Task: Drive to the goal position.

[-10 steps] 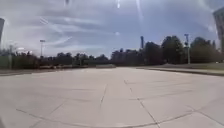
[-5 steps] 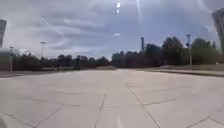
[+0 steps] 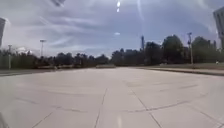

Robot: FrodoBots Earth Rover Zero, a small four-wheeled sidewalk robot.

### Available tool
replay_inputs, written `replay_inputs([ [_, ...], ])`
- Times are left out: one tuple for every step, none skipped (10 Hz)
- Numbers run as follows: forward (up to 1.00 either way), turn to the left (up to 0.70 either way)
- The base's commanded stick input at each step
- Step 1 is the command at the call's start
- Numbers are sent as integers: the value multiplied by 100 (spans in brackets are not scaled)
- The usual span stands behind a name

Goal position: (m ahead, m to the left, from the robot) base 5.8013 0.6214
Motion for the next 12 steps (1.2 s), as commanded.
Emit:
replay_inputs([
  [50, 0],
  [50, 0],
  [50, 0],
  [50, 0],
  [50, 0],
  [50, 0],
  [50, 0],
  [50, 0],
  [50, 0],
  [50, 0],
  [50, 0],
  [50, 0],
])
